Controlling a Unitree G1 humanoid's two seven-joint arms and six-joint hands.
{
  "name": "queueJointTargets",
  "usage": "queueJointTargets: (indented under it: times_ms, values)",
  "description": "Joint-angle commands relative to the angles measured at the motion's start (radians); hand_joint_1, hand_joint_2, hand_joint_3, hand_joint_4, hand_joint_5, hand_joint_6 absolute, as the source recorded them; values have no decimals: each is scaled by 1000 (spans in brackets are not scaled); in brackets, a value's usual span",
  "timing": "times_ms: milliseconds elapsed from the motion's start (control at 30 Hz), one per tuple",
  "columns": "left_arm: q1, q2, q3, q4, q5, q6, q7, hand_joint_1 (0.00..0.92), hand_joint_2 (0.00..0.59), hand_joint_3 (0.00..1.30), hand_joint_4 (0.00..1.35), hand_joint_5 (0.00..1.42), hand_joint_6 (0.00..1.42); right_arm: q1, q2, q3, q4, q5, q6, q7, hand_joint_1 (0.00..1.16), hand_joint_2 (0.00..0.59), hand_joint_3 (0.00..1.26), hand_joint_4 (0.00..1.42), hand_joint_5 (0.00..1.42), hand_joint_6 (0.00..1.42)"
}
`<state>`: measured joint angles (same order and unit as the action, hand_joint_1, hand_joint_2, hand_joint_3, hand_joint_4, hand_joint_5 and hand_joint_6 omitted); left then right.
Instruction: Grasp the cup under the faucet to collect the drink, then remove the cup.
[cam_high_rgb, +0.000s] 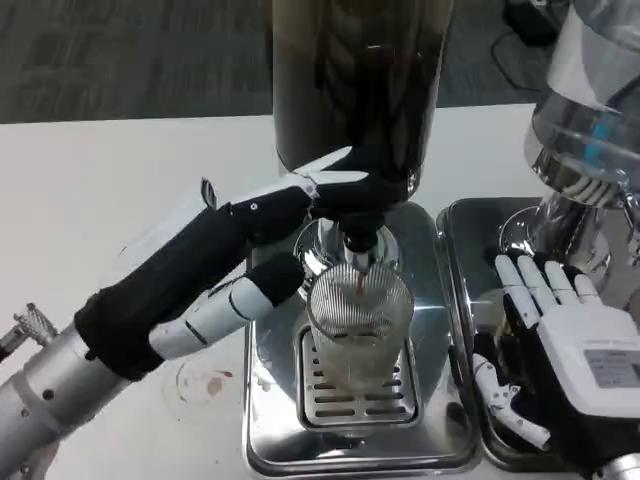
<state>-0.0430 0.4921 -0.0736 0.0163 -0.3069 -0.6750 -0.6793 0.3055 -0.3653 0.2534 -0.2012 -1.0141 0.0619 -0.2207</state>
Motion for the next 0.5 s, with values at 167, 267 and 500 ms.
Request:
queueJointTargets:
  times_ms: [167,267,500]
  values:
    - [-47,88,8,41,167,-117,-49,0,280,219,0,214,191,-17,15,6,21,2,6,-31,194,520,3,0,0,0]
    - [-58,101,2,58,192,-144,-45,0,296,219,0,207,188,-17,18,7,21,2,9,-32,194,521,4,0,0,0]
    - [-79,128,8,75,310,-251,7,0,306,189,0,193,163,-21,26,9,29,0,14,-40,194,521,4,0,0,0]
